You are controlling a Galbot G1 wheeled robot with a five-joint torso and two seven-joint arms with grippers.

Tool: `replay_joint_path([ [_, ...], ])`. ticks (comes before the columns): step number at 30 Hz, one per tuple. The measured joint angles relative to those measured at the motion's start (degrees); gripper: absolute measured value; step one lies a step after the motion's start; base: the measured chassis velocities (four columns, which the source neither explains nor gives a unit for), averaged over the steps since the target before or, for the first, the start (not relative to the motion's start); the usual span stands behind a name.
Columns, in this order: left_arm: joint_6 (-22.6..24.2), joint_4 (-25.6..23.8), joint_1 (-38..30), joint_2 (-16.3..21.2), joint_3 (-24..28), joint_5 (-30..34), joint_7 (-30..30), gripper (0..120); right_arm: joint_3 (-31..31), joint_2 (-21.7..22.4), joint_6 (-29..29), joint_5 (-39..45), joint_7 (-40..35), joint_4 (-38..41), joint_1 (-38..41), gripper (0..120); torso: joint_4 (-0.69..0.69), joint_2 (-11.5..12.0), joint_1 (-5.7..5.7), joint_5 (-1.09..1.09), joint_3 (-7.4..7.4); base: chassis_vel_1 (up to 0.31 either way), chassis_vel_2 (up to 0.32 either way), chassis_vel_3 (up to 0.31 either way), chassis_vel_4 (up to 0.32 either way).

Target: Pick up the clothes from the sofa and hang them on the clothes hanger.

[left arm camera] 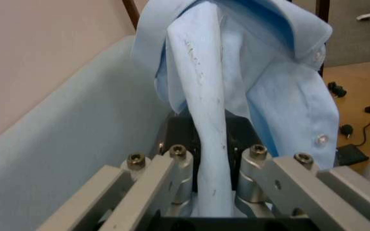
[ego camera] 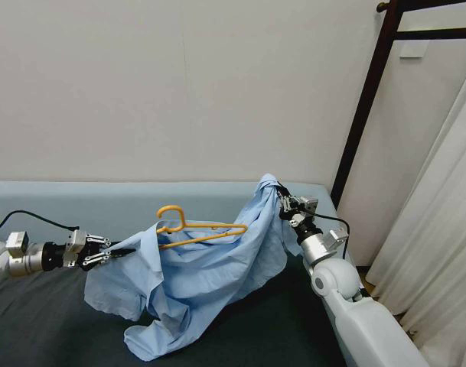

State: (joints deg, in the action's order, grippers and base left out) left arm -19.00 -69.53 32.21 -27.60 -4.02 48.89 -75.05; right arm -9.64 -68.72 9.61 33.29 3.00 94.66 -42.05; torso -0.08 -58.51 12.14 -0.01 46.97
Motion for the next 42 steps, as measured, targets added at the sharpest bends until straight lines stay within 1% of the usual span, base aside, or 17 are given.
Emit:
replay_joint_path([
  [4, 0.51, 2.12, -4.42, -1.47, 3.19, -0.92, -1.85, 7, -0.51, 0.24, 0.87, -0.79, -2.96, -0.46, 0.57, 0, 0.03, 0.0, 0.0, 0.0, 0.0, 0.0, 0.0, 0.0, 0.0],
  [5, 0.51, 2.12, -4.42, -1.47, 3.19, -0.92, -1.85, 7, -0.51, 0.24, 0.87, -0.79, -2.96, -0.46, 0.57, 0, 0.03, 0.0, 0.0, 0.0, 0.0, 0.0, 0.0, 0.0, 0.0],
  [6, 0.6, 3.37, -6.63, -2.46, 4.18, -2.49, -2.9, 7, -1.0, 0.48, 0.92, -0.72, -3.32, -0.31, 0.56, 0, 0.02, 0.0, 0.0, -0.01, 0.0, 0.0, 0.0, 0.0, 0.0],
  [10, 0.55, 5.78, -10.54, -4.01, 4.74, -5.89, -3.84, 7, -1.7, 1.01, 0.92, -0.51, -3.32, 0.85, 0.16, 0, -0.01, 0.0, 0.0, 0.0, 0.0, 0.0, 0.0, 0.0, 0.0],
  [13, 0.26, 6.75, -12.27, -4.56, 5.1, -8.09, -3.62, 7, -2.11, 1.3, 1.05, 0.21, -2.87, 2.6, -0.35, 0, 0.02, 0.0, 0.0, 0.0, 0.0, 0.0, 0.0, 0.0, 0.0],
  [19, -0.42, 6.94, -12.65, -5.28, 5.16, -9.27, -1.14, 7, -2.3, 1.6, 3.19, 0.6, -0.91, 4.61, -1.39, 0, 0.02, 0.0, 0.0, 0.0, 0.0, 0.0, 0.0, 0.0, 0.0],
  [24, -2.16, 8.17, -12.74, -6.25, 4.99, -9.38, 2.83, 7, -1.79, 1.61, 6.69, 0.69, 1.95, 7.89, -4.65, 0, 0.02, 0.0, 0.0, -0.01, 0.0, 0.0, 0.0, 0.0, 0.0],
  [25, -2.16, 8.17, -12.74, -6.25, 4.99, -9.38, 2.83, 7, -1.79, 1.61, 6.69, 0.69, 1.95, 7.89, -4.65, 0, 0.02, 0.0, 0.0, -0.01, 0.0, 0.0, 0.0, 0.0, 0.0],
  [28, -3.0, 9.07, -12.79, -6.59, 4.59, -8.91, 3.6, 7, -1.7, 1.42, 7.44, -0.32, 2.29, 10.7, -7.81, 0, 0.01, 0.0, 0.0, -0.01, 0.0, 0.0, 0.0, 0.0, 0.0],
  [29, -3.0, 9.07, -12.79, -6.59, 4.59, -8.91, 3.6, 7, -1.7, 1.42, 7.44, -0.32, 2.29, 10.7, -7.81, 0, 0.01, 0.0, 0.0, -0.01, 0.0, 0.0, 0.0, 0.0, 0.0],
  [33, -3.21, 9.2, -12.28, -6.5, 3.87, -7.25, 3.89, 7, -2.19, 1.2, 8.43, -3.3, 1.67, 13.23, -11.87, 0, 0.01, 0.0, 0.0, -0.01, 0.0, 0.0, 0.0, 0.0, 0.0],
  [36, -3.22, 9.2, -11.95, -6.52, 3.17, -7.05, 4.26, 7, -2.27, 1.21, 8.93, -3.49, 1.89, 14.16, -13.18, 0, 0.01, 0.0, 0.0, 0.0, -0.01, 0.0, 0.0, 0.0, 0.0],
  [39, -3.31, 8.87, -11.26, -6.63, 2.25, -6.5, 5.45, 7, -2.34, 1.32, 11.56, -3.3, 5.86, 16.16, -16.33, 0, 0.02, -0.01, 0.0, -0.01, -0.01, 0.0, 0.0, 0.0, 0.0],
  [40, -3.35, 8.7, -11.04, -6.63, 2.12, -6.41, 5.79, 7, -2.32, 1.37, 12.5, -3.25, 7.48, 16.4, -17.01, 0, 0.01, -0.01, -0.01, -0.01, -0.01, 0.0, 0.0, 0.0, 0.0],
  [41, -3.35, 8.7, -11.04, -6.63, 2.12, -6.41, 5.79, 7, -2.32, 1.37, 12.5, -3.25, 7.48, 16.4, -17.01, 0, 0.01, -0.01, -0.01, -0.01, -0.01, 0.0, 0.0, 0.0, 0.0],
  [42, -3.42, 8.48, -10.82, -6.64, 2.0, -6.4, 6.12, 7, -2.21, 1.45, 13.72, -2.98, 9.58, 16.55, -17.73, 0, 0.01, -0.01, 0.0, -0.01, -0.01, 0.0, 0.0, 0.0, 0.0],
])
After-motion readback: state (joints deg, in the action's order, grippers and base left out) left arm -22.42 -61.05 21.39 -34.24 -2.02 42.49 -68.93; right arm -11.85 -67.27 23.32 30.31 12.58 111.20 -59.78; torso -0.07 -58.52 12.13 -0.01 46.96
